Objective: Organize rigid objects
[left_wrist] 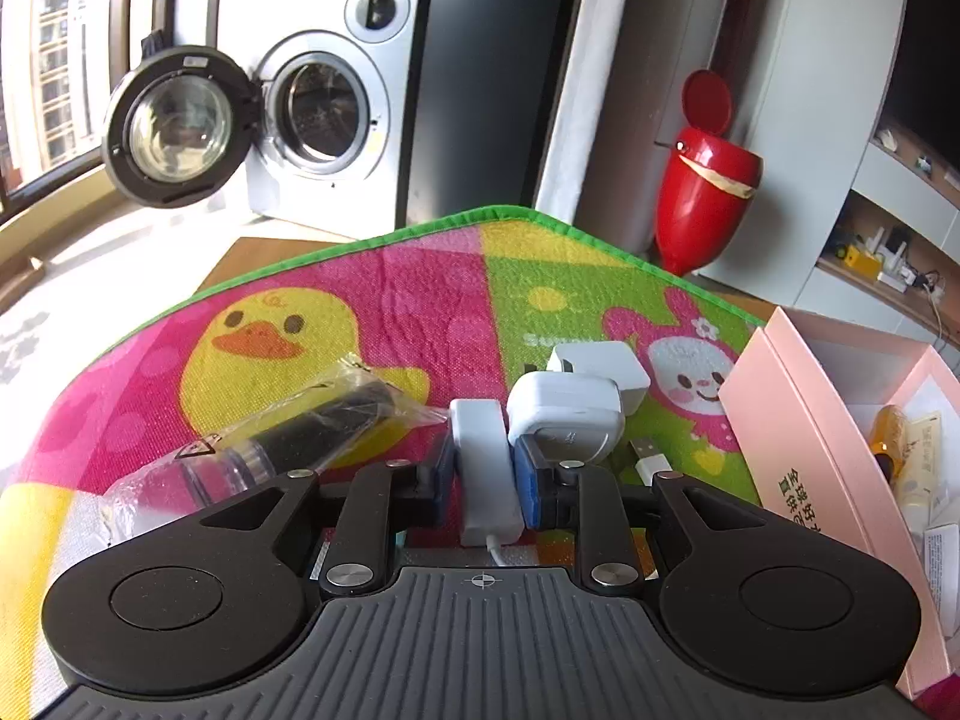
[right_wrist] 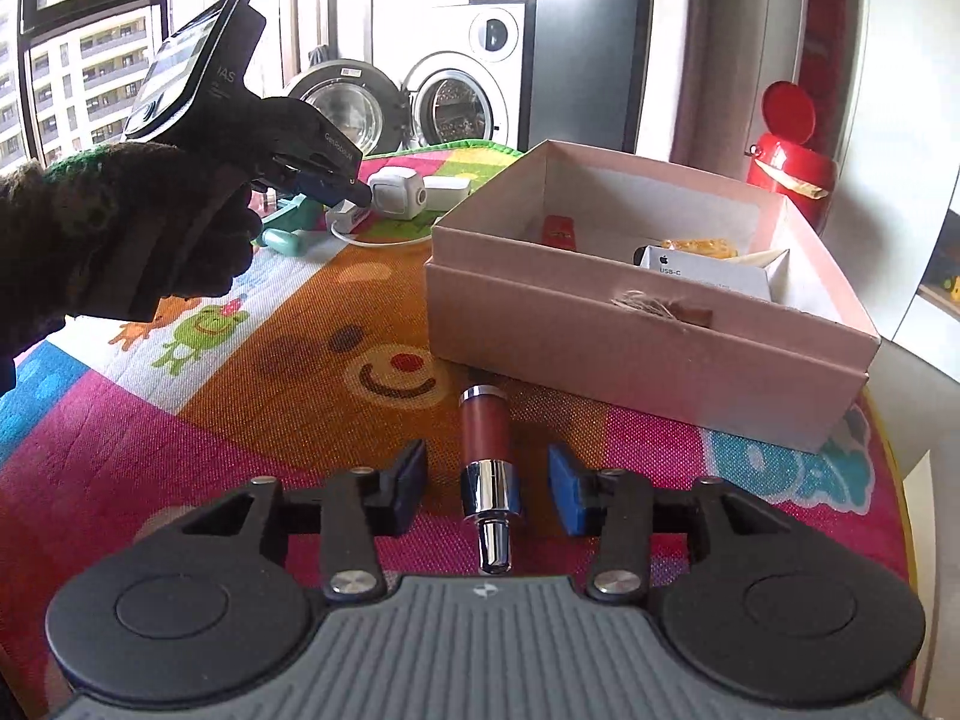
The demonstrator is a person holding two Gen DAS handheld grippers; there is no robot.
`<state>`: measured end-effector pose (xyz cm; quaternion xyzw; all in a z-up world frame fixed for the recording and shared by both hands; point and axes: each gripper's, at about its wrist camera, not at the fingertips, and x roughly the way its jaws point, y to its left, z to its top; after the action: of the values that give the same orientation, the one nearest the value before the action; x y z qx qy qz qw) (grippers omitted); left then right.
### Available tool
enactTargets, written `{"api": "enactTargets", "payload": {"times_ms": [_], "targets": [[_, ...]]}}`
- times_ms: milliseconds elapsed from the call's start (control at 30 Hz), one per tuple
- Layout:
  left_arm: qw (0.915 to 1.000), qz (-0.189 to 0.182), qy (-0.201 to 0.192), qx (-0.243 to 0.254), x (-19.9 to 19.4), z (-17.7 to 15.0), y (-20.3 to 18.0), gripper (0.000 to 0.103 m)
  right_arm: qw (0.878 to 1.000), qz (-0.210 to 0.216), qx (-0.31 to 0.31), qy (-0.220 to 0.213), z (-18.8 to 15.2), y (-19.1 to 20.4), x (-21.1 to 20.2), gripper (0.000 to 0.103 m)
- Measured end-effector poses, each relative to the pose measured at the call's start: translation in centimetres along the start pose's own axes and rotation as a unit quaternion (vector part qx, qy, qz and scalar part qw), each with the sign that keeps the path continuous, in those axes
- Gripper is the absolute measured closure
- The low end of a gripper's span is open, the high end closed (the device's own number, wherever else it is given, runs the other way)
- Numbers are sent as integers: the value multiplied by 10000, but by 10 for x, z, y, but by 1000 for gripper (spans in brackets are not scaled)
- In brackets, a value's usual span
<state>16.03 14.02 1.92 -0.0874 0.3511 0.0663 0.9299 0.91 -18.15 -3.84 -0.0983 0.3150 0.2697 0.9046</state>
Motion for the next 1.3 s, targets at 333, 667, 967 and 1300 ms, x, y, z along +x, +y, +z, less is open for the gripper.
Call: {"api": "enactTargets", "payload": {"times_ms": [333, 667, 967, 1300], "targets": [[9966, -435, 133, 685, -31, -37, -14, 78, 9999, 79, 50, 70, 1, -1, 2, 26], [9874, -1176, 387, 983, -113, -113, -28, 78, 9999, 5, 4, 121, 1, 2, 2, 24], [9895, -1289, 129, 639, -125, -131, -22, 75, 9892, -1404, -415, 67, -5, -15, -12, 24], [9916, -1133, 2, 617, -127, -136, -27, 75, 9910, -838, 1006, 294, 1, -38, 4, 14]]}}
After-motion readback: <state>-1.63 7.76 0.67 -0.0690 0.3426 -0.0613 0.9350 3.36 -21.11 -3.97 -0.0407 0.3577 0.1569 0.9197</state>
